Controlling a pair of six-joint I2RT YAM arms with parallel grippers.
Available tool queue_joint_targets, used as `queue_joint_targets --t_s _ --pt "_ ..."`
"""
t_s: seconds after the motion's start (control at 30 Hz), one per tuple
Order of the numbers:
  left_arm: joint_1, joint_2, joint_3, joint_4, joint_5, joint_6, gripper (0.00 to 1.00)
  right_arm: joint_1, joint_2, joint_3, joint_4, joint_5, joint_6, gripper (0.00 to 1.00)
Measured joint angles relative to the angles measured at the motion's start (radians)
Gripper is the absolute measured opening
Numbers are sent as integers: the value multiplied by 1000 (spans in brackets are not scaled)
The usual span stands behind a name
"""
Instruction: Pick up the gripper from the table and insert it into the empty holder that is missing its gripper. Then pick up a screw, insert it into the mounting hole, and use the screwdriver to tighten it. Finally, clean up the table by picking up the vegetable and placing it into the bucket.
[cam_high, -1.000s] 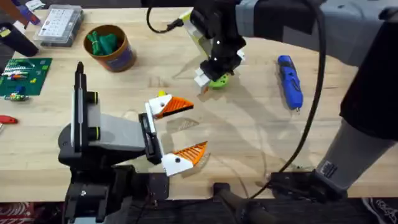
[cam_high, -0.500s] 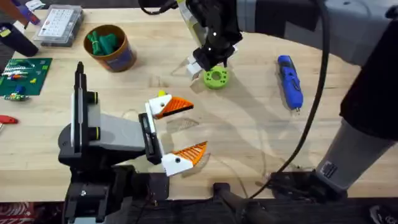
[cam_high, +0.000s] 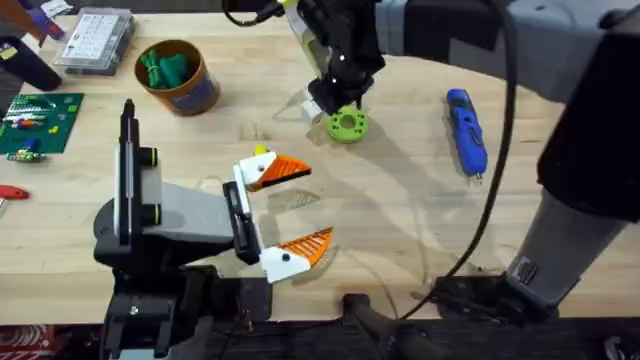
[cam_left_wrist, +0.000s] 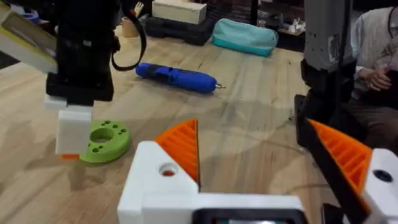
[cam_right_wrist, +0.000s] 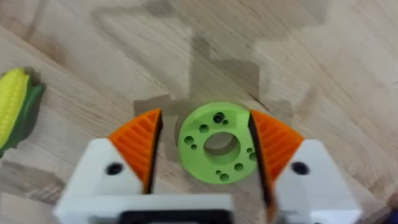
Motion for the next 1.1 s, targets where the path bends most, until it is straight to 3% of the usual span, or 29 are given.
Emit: queue_joint_targets --t_s 0.07,0.1,0.87,1.1 --pt "0 0 0 0 0 0 990 0 13 0 0 0 2 534" --pt "0 0 0 0 0 0 990 0 23 0 1 0 3 493" --pt "0 0 0 0 0 0 988 0 31 0 3 -1 3 555" --pt "0 0 0 0 0 0 986 0 30 0 2 0 3 439"
